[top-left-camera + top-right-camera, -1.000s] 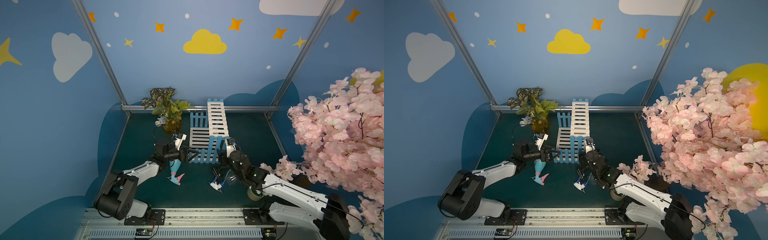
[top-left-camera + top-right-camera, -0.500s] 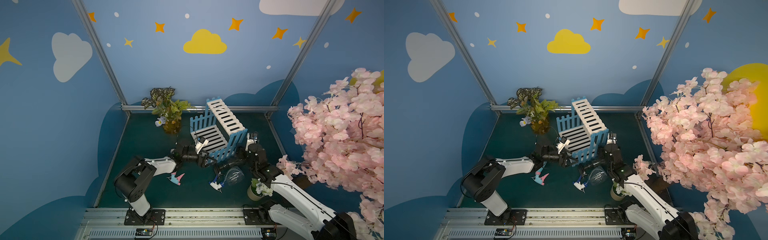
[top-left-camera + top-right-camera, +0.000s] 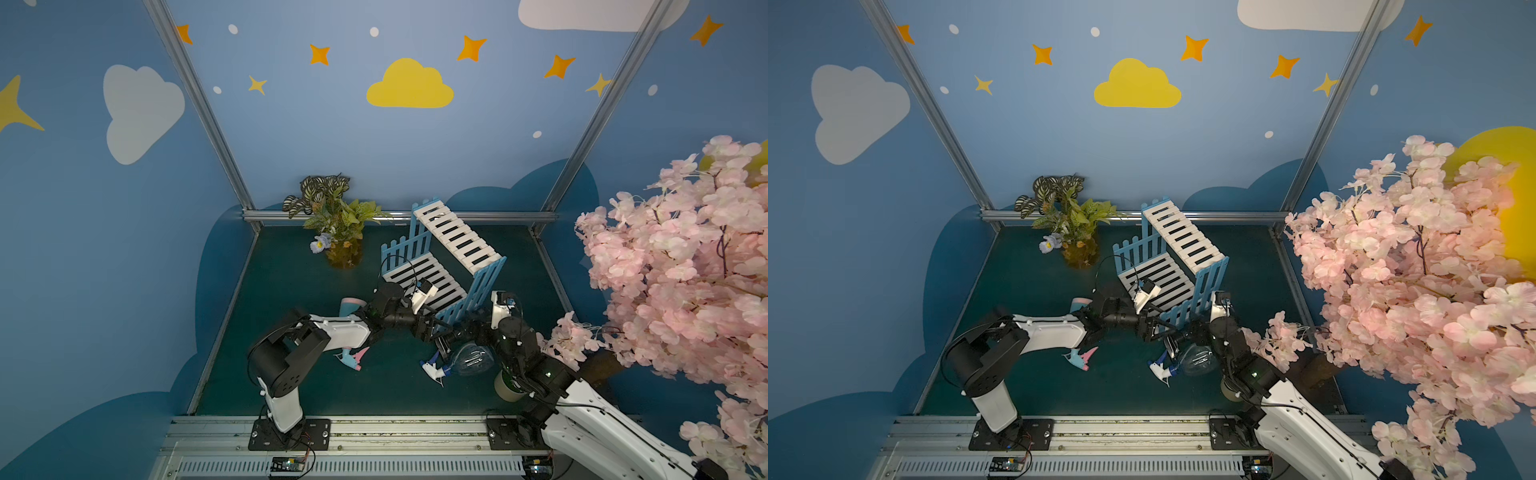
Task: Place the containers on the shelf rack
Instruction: Adjust the shelf at the center of the board.
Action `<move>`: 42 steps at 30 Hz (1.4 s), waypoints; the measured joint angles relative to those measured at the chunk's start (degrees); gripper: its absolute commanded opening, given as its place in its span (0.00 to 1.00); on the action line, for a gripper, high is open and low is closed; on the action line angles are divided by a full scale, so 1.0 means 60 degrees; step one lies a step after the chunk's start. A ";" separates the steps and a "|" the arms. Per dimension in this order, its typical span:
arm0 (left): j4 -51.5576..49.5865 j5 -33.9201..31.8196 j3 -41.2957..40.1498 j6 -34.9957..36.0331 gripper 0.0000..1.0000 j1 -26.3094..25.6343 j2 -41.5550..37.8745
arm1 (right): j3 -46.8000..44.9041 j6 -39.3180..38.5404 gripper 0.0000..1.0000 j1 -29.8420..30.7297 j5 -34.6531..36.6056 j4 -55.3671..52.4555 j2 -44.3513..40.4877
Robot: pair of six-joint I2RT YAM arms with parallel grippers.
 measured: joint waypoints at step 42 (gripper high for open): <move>-0.4065 -0.3639 -0.2106 0.2295 0.97 0.2051 -0.6153 | 0.2157 -0.1679 0.22 -0.2025 -0.0466 0.3530 0.4350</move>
